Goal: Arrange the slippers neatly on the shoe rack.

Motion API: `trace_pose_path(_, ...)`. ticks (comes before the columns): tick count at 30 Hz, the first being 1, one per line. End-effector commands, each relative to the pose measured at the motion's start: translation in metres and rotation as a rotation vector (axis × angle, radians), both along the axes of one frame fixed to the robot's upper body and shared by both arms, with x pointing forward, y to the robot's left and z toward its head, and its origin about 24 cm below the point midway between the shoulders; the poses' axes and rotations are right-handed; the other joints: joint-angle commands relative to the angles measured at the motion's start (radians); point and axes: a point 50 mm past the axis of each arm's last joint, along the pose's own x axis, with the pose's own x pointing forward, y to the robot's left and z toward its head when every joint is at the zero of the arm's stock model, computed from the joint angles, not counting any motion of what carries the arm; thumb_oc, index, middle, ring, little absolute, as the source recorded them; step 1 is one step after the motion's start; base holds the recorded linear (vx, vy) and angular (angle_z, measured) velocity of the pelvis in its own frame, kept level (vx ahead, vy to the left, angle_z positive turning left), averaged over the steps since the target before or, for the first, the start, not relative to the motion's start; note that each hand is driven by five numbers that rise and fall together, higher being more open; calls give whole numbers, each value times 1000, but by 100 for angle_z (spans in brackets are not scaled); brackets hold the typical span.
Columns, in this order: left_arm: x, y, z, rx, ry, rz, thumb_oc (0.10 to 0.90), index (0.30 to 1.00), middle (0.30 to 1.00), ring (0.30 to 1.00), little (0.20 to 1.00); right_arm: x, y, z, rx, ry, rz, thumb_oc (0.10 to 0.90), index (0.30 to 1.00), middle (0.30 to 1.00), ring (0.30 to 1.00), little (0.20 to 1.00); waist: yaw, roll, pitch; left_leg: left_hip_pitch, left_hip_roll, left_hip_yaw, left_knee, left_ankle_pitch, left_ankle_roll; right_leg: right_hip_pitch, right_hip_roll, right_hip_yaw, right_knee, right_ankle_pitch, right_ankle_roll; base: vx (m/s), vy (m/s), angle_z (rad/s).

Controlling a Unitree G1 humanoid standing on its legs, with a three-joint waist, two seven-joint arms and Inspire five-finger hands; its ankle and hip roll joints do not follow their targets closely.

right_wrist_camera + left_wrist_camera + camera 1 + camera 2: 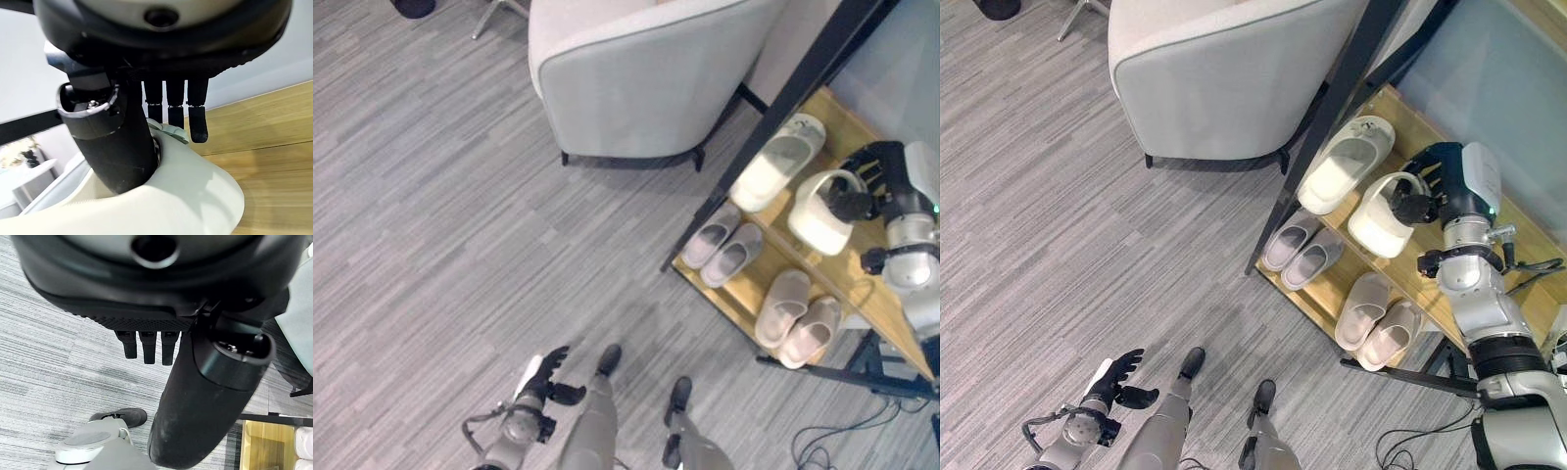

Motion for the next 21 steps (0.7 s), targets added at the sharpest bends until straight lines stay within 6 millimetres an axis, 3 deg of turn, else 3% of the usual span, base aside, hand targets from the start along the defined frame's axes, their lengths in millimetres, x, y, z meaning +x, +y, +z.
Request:
trace_pose_path(1, 5, -6, 4, 31, -57, -47, 800, 900, 900, 900, 900, -15, -15, 97, -109, -355, -67, 400, 300, 300, 300, 300, 12, 30, -40, 95, 12, -38, -74, -83, 10, 81, -54, -15, 12, -51, 85, 0, 0, 0)
trace_pose_path(18, -5, -11, -7, 43, -21, -33, 800, 900, 900, 900, 900, -10, -20, 126, -39, -429, -95, 400, 300, 300, 300, 300, 20, 45, -36, 60, 3, -44, -71, -77, -1, 63, -60, -35, 11, -56, 82, 8, 0, 2)
trace_pose_path(19, -8, -12, -9, 39, -13, -29, 800, 900, 900, 900, 900, -10, -23, 124, -14, -434, -98, 427, 340, 340, 340, 340, 19, 48, -35, 54, 0, -43, -65, -78, -2, 60, -61, -35, 13, -56, 81, 0, 0, 0)
trace_pose_path(20, -8, -12, -9, 39, -13, -30, 800, 900, 900, 900, 900, -10, -23, 124, -13, -434, -98, 631, 646, 646, 646, 646, 19, 48, -35, 53, 0, -43, -65, -78, -2, 59, -61, -35, 13, -56, 81, 0, 0, 0)
trace_pose_path(21, -8, -13, -10, 39, -11, -31, 800, 900, 900, 900, 900, -11, -24, 125, 8, -446, -105, 800, 900, 900, 900, 900, 20, 50, -34, 52, 1, -43, -64, -78, -2, 58, -62, -37, 13, -56, 82, 0, 0, 0)
